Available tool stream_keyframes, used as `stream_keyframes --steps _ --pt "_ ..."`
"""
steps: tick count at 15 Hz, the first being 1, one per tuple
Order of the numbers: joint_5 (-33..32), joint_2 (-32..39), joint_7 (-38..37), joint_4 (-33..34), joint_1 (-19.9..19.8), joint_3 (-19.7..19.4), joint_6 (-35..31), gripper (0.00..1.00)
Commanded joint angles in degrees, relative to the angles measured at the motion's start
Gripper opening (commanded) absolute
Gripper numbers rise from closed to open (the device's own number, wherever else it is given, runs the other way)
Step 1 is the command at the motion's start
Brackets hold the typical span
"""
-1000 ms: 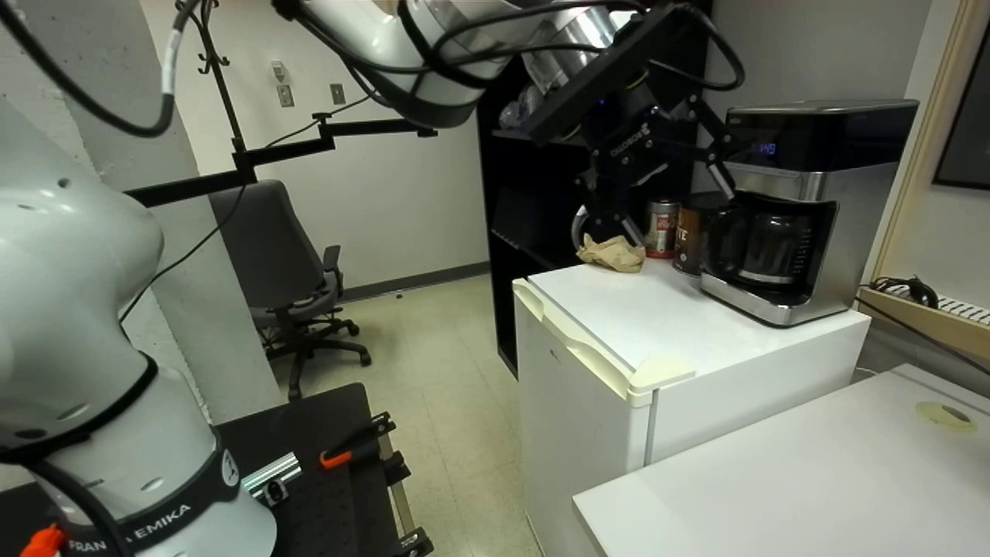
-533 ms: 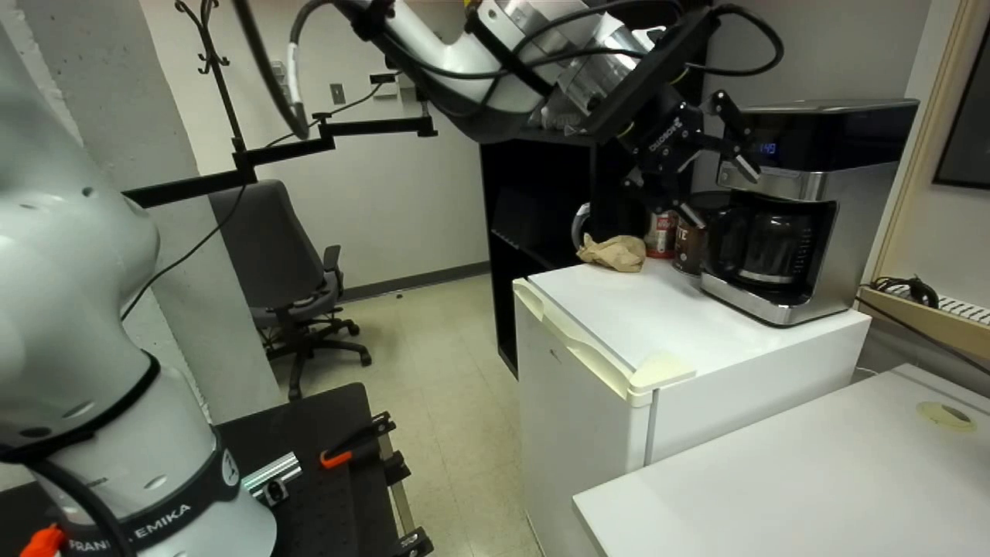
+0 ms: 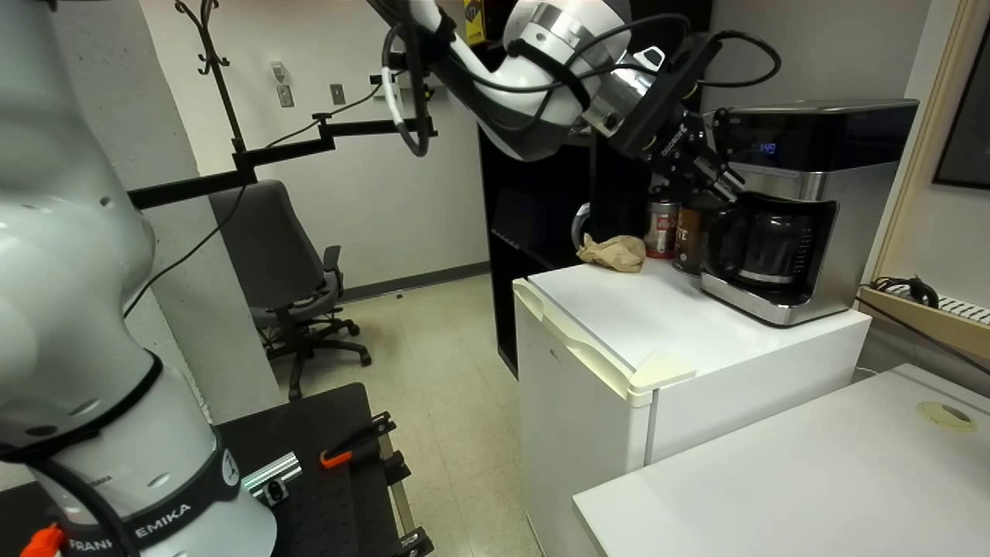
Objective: Press the button on the coffee machine
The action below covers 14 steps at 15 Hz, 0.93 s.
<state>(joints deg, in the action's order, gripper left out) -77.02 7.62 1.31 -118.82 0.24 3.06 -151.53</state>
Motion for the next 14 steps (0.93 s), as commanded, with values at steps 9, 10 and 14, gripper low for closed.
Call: stream_keyframes --steps 9,10,14 --pt "-18.2 10.9 -8.6 14.6 3.4 1.7 -2.1 0.0" --pt "-18.6 11.8 -8.3 15.7 3.7 1.9 -2.1 0.0" --pt "-20.5 15.0 -8.5 19.2 4.6 2.9 -2.9 0.0"
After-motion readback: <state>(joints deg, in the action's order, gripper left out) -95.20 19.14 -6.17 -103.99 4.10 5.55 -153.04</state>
